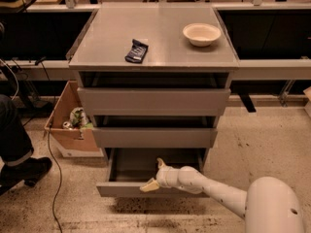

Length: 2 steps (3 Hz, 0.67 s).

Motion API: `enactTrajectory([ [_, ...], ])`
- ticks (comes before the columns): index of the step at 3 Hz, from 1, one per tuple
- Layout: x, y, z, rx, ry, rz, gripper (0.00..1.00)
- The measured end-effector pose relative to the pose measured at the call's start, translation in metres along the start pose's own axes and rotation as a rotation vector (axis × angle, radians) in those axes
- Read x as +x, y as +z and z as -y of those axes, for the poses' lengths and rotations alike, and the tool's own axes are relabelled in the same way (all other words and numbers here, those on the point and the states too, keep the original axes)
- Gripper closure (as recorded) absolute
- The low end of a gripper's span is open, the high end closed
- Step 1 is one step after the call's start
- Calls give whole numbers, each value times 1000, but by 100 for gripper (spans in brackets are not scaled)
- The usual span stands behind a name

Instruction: Close bottom drawer

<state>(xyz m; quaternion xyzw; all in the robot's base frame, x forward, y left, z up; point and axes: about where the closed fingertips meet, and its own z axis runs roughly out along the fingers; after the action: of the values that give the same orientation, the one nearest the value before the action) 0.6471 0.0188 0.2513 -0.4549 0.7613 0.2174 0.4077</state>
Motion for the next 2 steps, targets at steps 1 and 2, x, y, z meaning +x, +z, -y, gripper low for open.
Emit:
enactTrajectory([
  [1, -18, -9, 8, 15, -29, 20, 0],
  [2, -5, -32, -11, -13, 22, -16, 18],
])
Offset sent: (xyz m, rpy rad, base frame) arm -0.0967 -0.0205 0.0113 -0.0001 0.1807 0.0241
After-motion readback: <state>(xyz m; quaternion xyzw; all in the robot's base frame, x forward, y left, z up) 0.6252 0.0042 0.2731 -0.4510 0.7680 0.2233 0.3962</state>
